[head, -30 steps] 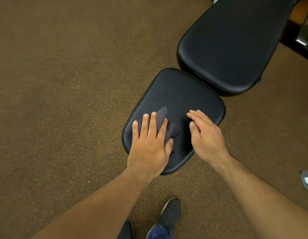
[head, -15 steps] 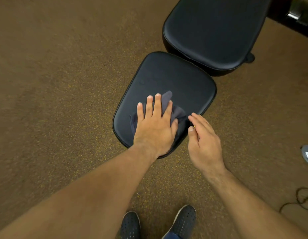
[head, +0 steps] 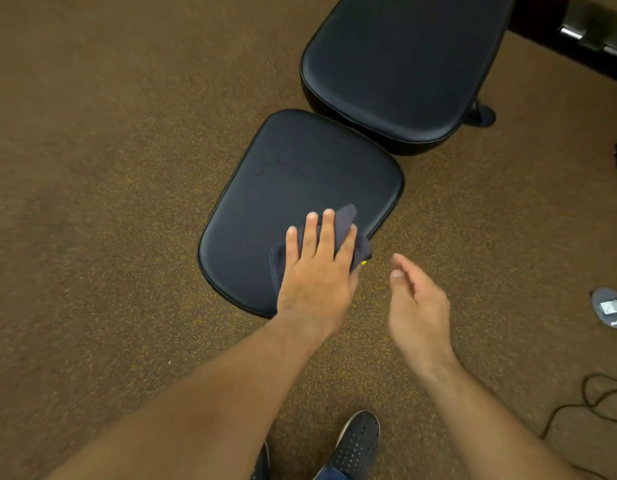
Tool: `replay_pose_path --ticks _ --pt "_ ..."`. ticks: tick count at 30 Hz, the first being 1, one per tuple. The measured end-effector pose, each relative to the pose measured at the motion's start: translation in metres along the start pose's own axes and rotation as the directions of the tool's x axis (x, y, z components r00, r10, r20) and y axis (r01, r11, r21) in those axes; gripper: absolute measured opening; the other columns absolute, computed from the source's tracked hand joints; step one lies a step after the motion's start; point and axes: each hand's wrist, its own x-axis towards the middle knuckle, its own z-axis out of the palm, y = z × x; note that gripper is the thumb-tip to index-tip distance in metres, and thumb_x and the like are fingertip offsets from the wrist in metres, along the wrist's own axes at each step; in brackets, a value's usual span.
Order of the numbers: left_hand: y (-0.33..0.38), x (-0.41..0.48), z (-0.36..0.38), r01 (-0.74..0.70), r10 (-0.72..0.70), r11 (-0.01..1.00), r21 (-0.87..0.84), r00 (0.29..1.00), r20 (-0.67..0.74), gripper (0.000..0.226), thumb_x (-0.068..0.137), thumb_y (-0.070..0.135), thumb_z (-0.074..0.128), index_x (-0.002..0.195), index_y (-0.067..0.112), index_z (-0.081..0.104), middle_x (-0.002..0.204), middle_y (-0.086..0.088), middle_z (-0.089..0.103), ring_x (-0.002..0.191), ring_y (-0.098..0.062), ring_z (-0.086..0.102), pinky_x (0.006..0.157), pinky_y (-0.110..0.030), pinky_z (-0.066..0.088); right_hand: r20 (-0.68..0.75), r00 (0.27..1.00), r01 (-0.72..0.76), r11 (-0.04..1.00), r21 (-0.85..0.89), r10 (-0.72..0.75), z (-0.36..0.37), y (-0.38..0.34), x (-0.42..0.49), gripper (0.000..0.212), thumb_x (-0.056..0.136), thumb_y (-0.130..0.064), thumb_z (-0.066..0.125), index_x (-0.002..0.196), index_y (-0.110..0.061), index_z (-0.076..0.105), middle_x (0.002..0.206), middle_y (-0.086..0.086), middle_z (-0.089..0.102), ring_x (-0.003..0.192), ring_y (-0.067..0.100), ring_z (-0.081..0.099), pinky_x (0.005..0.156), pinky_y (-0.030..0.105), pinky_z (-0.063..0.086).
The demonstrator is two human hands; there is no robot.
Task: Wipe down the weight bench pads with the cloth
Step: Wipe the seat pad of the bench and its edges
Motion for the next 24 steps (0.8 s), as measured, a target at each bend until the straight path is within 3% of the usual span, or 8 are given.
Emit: replay_pose_path --ticks 3,6,9,12,15,18,21,24 --pt "0.007 0.024 -0.006 -0.008 0.01 0.998 -0.062 0.999 0.04 0.063 0.102 0.049 0.023 0.155 0.023 0.001 0.163 -0.012 -0.007 0.148 -0.032 -0.011 0.116 -0.052 -0.009 0.081 0.943 -0.329 0.873 0.361 0.322 0.005 0.0 -0.006 0.033 0.102 -0.02 0.05 0.134 -0.024 0.057 0.12 -0.008 0.064 0.108 0.012 0.064 0.099 0.042 0.051" --pt "0.002 0.022 -0.012 0.016 0.012 0.912 -0.411 0.998 0.067 0.072 0.098 0.057 0.025 0.154 0.028 -0.009 0.163 0.001 -0.012 0.147 -0.017 -0.019 0.116 -0.045 -0.02 0.238 0.891 -0.452 0.692 0.564 0.387 0.016 -0.015 -0.012 0.037 0.102 -0.031 0.049 0.139 -0.032 0.05 0.12 -0.008 0.066 0.106 0.019 0.066 0.091 0.052 0.053" --pt "-0.008 0.017 -0.039 0.117 -0.086 0.497 -0.86 0.993 0.085 0.063 0.097 0.045 0.031 0.155 0.033 0.008 0.162 0.015 0.008 0.145 0.005 -0.003 0.121 -0.036 -0.008 0.296 0.902 -0.431 0.626 0.649 0.314 0.04 -0.043 -0.01 0.055 0.094 -0.05 0.053 0.146 -0.044 0.035 0.134 -0.011 0.058 0.117 0.016 0.06 0.097 0.053 0.049" --pt "-0.028 0.017 -0.057 0.146 -0.303 0.229 -0.962 0.95 0.072 0.046 0.1 0.036 0.039 0.146 0.031 0.04 0.153 0.018 0.034 0.139 0.009 0.025 0.119 -0.03 0.019 0.2 0.923 -0.385 0.79 0.478 0.329 0.067 -0.069 -0.008 0.094 0.07 -0.074 0.057 0.15 -0.046 0.017 0.157 -0.001 0.033 0.138 0.02 0.039 0.114 0.046 0.033" --pt "-0.06 0.019 -0.059 0.159 -0.459 0.403 -0.901 0.887 -0.048 0.034 0.099 0.029 0.044 0.125 0.019 0.064 0.136 0.012 0.055 0.126 0.004 0.045 0.113 -0.024 0.03 0.066 0.927 -0.374 0.905 0.204 0.368 0.085 -0.089 0.0 0.104 0.077 -0.073 0.059 0.154 -0.035 0.001 0.163 0.008 -0.009 0.148 0.034 0.011 0.117 0.05 0.022" --pt "-0.096 0.023 -0.059 0.271 -0.528 0.626 -0.731 0.837 -0.142 0.029 0.1 0.022 0.045 0.119 0.011 0.065 0.125 0.0 0.062 0.116 -0.01 0.053 0.101 -0.018 0.032 -0.068 0.924 -0.379 0.924 -0.048 0.375 0.101 -0.102 0.02 0.112 0.071 -0.079 0.058 0.153 -0.036 -0.005 0.16 0.004 -0.022 0.146 0.042 0.0 0.107 0.065 0.028" --pt "-0.121 0.019 -0.052 0.414 -0.629 0.587 -0.696 0.774 -0.07 0.035 0.101 0.029 0.038 0.116 0.012 0.064 0.115 -0.003 0.063 0.107 -0.016 0.055 0.095 -0.028 0.037 -0.16 0.945 -0.315 0.923 -0.22 0.285 0.113 -0.095 0.024 0.1 0.078 -0.078 0.05 0.153 -0.037 0.0 0.161 0.004 -0.017 0.145 0.044 0.006 0.099 0.062 0.042" --pt "-0.128 0.004 -0.046 0.506 -0.74 0.427 -0.75 0.671 0.032 0.039 0.102 0.032 0.034 0.112 0.011 0.065 0.107 -0.001 0.062 0.101 -0.021 0.054 0.091 -0.032 0.036 -0.226 0.965 -0.184 0.96 -0.21 0.136 0.117 -0.076 0.01 0.079 0.092 -0.064 0.044 0.155 -0.031 0.01 0.163 0.007 -0.006 0.145 0.038 0.015 0.101 0.051 0.043"
